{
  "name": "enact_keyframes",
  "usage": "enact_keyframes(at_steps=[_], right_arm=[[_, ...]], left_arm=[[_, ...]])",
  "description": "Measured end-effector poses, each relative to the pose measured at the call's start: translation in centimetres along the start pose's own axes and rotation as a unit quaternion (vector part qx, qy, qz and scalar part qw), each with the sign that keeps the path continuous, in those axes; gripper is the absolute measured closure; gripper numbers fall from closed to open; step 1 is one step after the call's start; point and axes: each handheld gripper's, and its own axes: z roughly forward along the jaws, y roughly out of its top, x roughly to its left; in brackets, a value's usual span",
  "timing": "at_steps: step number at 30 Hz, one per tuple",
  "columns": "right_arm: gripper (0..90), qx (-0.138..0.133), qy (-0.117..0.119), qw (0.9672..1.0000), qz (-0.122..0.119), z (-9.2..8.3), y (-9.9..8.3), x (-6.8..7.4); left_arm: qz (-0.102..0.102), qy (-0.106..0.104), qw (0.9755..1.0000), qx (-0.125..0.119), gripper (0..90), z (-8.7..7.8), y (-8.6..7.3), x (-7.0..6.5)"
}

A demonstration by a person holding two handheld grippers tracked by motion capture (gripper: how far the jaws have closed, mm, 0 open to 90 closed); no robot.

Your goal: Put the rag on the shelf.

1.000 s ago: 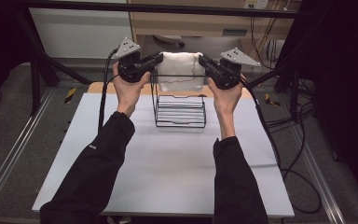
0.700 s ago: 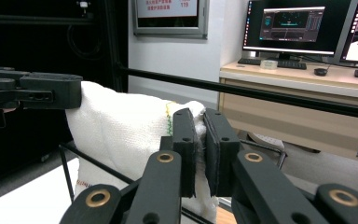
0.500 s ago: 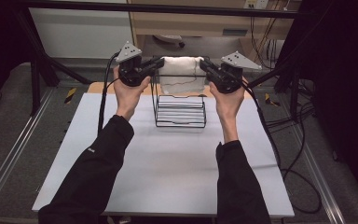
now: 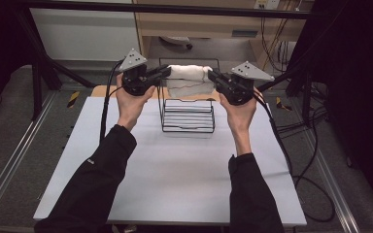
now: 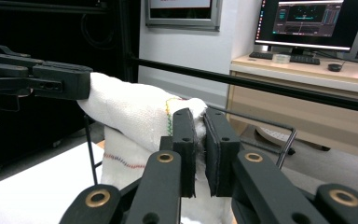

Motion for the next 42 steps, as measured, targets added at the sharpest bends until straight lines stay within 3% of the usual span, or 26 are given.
enact_keyframes(at_steps=[11, 17, 22, 28, 32, 37, 42], right_arm=[[83.7, 0.015, 0.013, 0.9998, 0.007, -0.7, -1.3, 0.3], [83.7, 0.028, 0.019, 0.9994, 0.007, -0.9, -2.0, 0.4], [83.7, 0.039, 0.021, 0.9990, 0.006, -0.7, -2.5, 0.5], [83.7, 0.045, 0.021, 0.9987, 0.010, -0.4, -3.2, 0.4], [83.7, 0.046, 0.020, 0.9987, 0.008, -0.3, -3.2, 0.3], [83.8, 0.045, 0.021, 0.9987, 0.006, -0.4, -3.2, 0.4], [83.7, 0.045, 0.021, 0.9988, 0.002, -0.3, -3.3, 0.4]], left_arm=[[0.022, -0.003, 0.9994, 0.025, 80.0, -0.7, -1.2, -1.2], [0.019, -0.008, 0.9991, 0.037, 79.8, -0.8, -2.0, -1.4], [0.032, -0.004, 0.9976, 0.061, 79.9, -0.5, -2.6, -1.6], [0.021, -0.007, 0.9973, 0.070, 79.8, -0.2, -3.3, -1.4], [0.010, -0.012, 0.9982, 0.058, 77.3, -0.8, -2.7, -1.3], [-0.001, -0.012, 0.9992, 0.038, 75.8, -1.6, -0.9, -1.3], [-0.020, -0.010, 0.9982, 0.055, 81.5, -0.9, 0.3, -1.3]])
